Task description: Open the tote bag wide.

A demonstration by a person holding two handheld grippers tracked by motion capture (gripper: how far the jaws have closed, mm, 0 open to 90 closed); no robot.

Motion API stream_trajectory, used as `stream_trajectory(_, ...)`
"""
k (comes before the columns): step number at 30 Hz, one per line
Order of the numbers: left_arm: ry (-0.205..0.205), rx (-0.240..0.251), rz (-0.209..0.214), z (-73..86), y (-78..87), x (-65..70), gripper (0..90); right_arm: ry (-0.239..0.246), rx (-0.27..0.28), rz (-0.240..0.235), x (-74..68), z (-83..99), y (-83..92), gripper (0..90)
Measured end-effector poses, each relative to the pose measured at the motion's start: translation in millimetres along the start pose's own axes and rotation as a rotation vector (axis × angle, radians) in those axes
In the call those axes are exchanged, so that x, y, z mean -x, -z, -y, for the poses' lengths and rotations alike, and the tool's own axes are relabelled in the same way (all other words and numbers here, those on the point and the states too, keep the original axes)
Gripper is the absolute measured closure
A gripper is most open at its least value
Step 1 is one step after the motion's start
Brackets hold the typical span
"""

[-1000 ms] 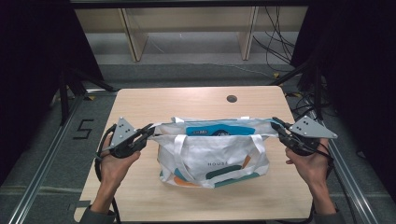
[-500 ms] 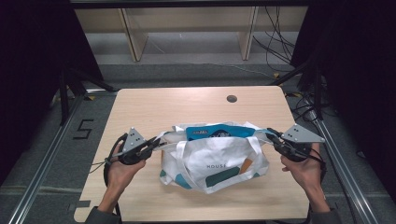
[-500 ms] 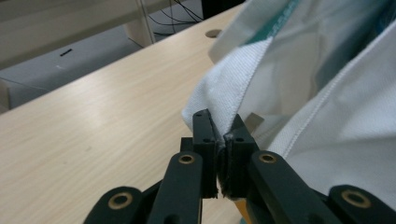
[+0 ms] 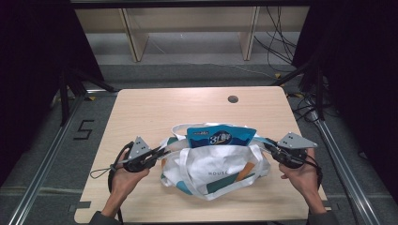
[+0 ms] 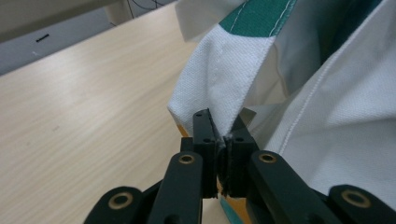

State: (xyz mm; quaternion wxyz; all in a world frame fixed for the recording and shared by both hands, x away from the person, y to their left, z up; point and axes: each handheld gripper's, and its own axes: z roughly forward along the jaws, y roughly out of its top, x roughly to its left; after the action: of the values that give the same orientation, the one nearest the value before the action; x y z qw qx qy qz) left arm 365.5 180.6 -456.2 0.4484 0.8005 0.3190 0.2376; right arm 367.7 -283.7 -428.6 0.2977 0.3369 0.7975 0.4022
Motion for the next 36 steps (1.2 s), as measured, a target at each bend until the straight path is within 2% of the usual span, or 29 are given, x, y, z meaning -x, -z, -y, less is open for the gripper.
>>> stream_trajectory(1, 0.006, -0.008, 0.001, 2.8, -2.2, 0.9, 85.8, -0.011, -0.005, 0.002, -2.0, 1.9, -0.8, 84.7)
stream_trajectory(2, -0.015, -0.02, 0.008, 4.9, -4.7, 0.2, 85.8, -0.001, -0.012, -0.006, -1.1, 3.6, -1.8, 84.7)
stream_trajectory(3, -0.002, -0.029, 0.01, 7.6, -7.4, 2.7, 85.8, -0.009, -0.014, -0.003, -2.4, 5.0, -2.7, 84.7)
stream_trajectory(4, 0.005, -0.052, 0.021, 10.3, -9.2, 4.6, 85.8, 0.013, -0.013, -0.011, -1.1, 6.0, -4.2, 84.7)
stream_trajectory(5, -0.024, -0.065, 0.024, 12.3, -11.7, 5.1, 85.8, 0.018, -0.019, -0.015, -1.7, 7.0, -5.4, 84.7)
stream_trajectory(6, -0.004, -0.08, 0.036, 15.1, -14.1, 8.2, 85.8, 0.008, -0.034, -0.019, -3.1, 8.2, -5.5, 84.7)
stream_trajectory(7, -0.019, -0.092, 0.035, 16.9, -15.5, 9.1, 85.8, 0.017, -0.032, -0.017, -3.0, 9.2, -6.6, 84.7)
stream_trajectory(8, -0.006, -0.093, 0.038, 18.6, -16.9, 10.7, 85.9, 0.014, -0.039, -0.023, -3.9, 10.6, -7.8, 84.6)
stream_trajectory(9, -0.03, -0.096, 0.037, 18.6, -17.2, 9.5, 85.9, 0.022, -0.047, -0.021, -3.7, 11.6, -8.8, 84.6)
stream_trajectory(10, -0.026, -0.091, 0.033, 18.8, -17.6, 9.9, 85.9, 0.016, -0.051, -0.014, -5.6, 13.1, -9.9, 84.6)
stream_trajectory(11, -0.009, -0.093, 0.036, 19.2, -17.9, 10.8, 85.9, 0.02, -0.063, -0.028, -5.1, 14.2, -11.3, 84.6)
stream_trajectory(12, -0.029, -0.096, 0.042, 19.1, -18.0, 10.2, 85.9, 0.027, -0.068, -0.029, -5.3, 15.4, -12.5, 84.6)
stream_trajectory(15, -0.025, -0.085, 0.031, 20.1, -20.4, 12.3, 85.9, 0.022, -0.097, -0.04, -5.9, 21.3, -18.1, 84.6)
stream_trajectory(16, -0.023, -0.106, 0.033, 20.3, -19.8, 13.3, 85.9, 0.032, -0.103, -0.042, -5.5, 23.5, -20.0, 84.6)
stream_trajectory(17, -0.051, -0.102, 0.034, 19.9, -20.9, 12.2, 85.9, 0.03, -0.114, -0.046, -5.7, 25.2, -21.9, 84.6)
stream_trajectory(18, -0.05, -0.097, 0.027, 20.4, -21.6, 13.1, 85.9, 0.022, -0.131, -0.051, -6.6, 27.3, -23.4, 84.6)
stream_trajectory(21, -0.048, -0.111, 0.026, 21.1, -22.1, 14.0, 85.9, 0.043, -0.145, -0.053, -7.2, 32.9, -29.4, 84.7)
stream_trajectory(22, -0.031, -0.102, 0.022, 21.5, -23.2, 14.6, 85.9, 0.041, -0.157, -0.054, -7.9, 33.8, -30.4, 84.8)
stream_trajectory(23, -0.064, -0.108, 0.032, 21.0, -23.5, 11.9, 85.9, 0.036, -0.165, -0.061, -8.8, 34.8, -32.6, 84.8)
stream_trajectory(24, -0.028, -0.11, 0.026, 22.4, -24.0, 14.0, 85.9, 0.031, -0.178, -0.061, -9.6, 35.9, -34.0, 84.8)
stream_trajectory(25, -0.049, -0.108, 0.035, 22.6, -25.0, 12.2, 85.9, 0.051, -0.189, -0.076, -9.2, 38.0, -37.3, 84.8)
stream_trajectory(27, -0.043, -0.116, 0.016, 23.2, -26.3, 14.3, 85.8, 0.055, -0.234, -0.081, -10.9, 42.9, -44.0, 84.8)
stream_trajectory(29, -0.093, -0.131, 0.016, 23.4, -27.8, 13.4, 85.8, 0.052, -0.28, -0.088, -15.0, 47.1, -51.7, 84.9)
stream_trajectory(30, -0.076, -0.127, 0.011, 23.9, -29.0, 14.9, 85.8, 0.058, -0.289, -0.087, -16.0, 49.2, -56.3, 84.9)
stream_trajectory(32, -0.06, -0.121, 0.014, 27.8, -31.4, 14.1, 85.9, 0.05, -0.289, -0.091, -16.0, 49.9, -58.2, 84.9)
stream_trajectory(33, -0.033, -0.121, 0.02, 29.4, -33.3, 14.7, 85.9, 0.043, -0.287, -0.092, -15.4, 50.3, -58.0, 85.0)
stream_trajectory(34, -0.05, -0.128, 0.028, 30.9, -34.8, 11.9, 85.9, 0.046, -0.279, -0.094, -14.6, 51.2, -58.0, 84.9)
stream_trajectory(35, -0.023, -0.133, 0.027, 32.9, -37.1, 12.7, 85.9, 0.043, -0.275, -0.097, -14.1, 51.8, -57.8, 85.0)
stream_trajectory(36, -0.058, -0.15, 0.02, 33.4, -38.1, 10.9, 85.8, 0.014, -0.272, -0.096, -15.4, 52.7, -57.6, 85.0)
